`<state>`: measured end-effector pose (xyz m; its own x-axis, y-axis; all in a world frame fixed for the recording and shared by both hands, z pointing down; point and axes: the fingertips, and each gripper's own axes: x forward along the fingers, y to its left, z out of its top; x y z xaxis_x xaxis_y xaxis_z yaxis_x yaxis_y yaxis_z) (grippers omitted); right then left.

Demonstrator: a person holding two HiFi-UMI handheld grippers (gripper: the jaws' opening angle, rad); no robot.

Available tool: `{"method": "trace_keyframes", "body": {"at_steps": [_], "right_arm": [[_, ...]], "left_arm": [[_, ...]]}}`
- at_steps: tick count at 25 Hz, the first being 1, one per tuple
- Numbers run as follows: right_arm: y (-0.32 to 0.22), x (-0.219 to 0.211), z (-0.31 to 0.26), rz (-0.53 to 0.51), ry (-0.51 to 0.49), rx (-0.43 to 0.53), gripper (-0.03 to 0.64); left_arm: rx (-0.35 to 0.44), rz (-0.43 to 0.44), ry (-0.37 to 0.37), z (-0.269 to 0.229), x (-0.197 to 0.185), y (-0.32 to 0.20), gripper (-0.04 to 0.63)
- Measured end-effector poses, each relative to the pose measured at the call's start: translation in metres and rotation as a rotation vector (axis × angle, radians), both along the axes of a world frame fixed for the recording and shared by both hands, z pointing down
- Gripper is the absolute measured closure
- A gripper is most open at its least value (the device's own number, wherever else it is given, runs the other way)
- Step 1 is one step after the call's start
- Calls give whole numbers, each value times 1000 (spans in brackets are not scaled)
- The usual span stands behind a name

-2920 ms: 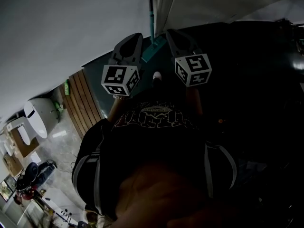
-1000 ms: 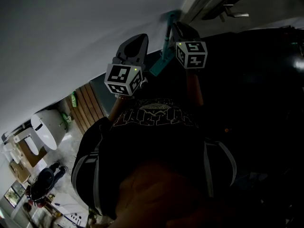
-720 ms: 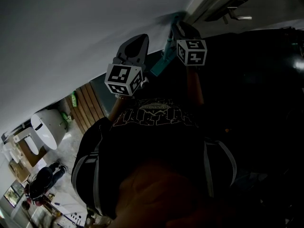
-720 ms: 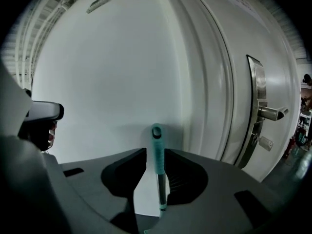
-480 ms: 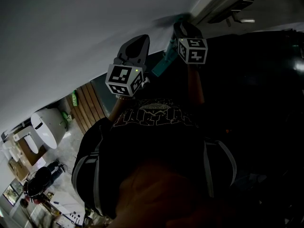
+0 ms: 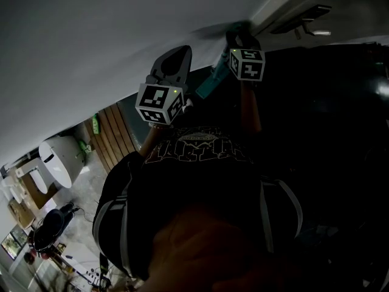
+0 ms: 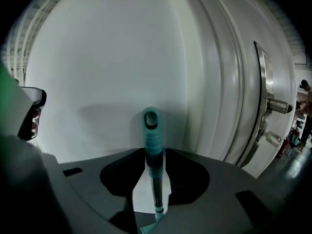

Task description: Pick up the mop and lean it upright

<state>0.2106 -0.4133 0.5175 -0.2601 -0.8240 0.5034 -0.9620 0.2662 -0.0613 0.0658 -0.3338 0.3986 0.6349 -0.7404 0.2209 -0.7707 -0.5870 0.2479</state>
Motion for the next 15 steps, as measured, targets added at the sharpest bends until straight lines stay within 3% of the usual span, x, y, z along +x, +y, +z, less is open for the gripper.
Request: {"method": "trace_keyframes", "body": {"at_steps": [15], "right_arm": [[6,2,3,-11,21,20,494]], "left_arm": [[7,-10,-1,-1,4,7,549]]}}
